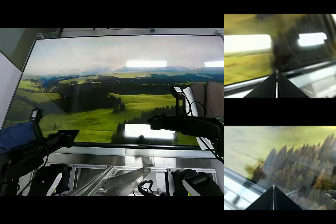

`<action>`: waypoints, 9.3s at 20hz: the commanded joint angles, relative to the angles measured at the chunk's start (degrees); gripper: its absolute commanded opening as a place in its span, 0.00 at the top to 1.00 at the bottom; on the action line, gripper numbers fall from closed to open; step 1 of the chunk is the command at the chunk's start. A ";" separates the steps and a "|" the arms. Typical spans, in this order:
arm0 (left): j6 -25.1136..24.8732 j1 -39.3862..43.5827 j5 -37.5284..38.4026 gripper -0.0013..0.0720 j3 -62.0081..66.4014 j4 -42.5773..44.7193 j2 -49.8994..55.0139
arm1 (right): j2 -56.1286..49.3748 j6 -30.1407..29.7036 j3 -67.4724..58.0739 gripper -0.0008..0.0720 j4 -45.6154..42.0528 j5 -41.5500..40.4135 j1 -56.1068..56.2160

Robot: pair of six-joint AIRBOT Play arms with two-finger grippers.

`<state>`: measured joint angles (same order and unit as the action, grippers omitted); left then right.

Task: Fold the shirts.

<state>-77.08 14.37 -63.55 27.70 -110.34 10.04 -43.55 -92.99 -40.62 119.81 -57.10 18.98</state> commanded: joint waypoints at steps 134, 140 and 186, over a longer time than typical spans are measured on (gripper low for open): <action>-20.37 -16.57 6.67 0.96 62.07 -8.79 77.72 | -53.16 -16.57 -69.51 0.97 6.43 7.34 -17.31; -20.50 -20.13 7.89 0.96 68.28 -8.76 93.61 | -63.28 -13.27 -69.51 0.96 7.37 12.79 -13.99; -24.06 -26.45 -0.48 0.96 17.70 -14.21 72.83 | -48.87 -11.76 -14.99 0.64 22.58 8.61 -24.13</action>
<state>-101.03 -12.16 -64.27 45.45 -124.62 82.89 -92.40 -104.79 -55.46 141.32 -48.51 -5.21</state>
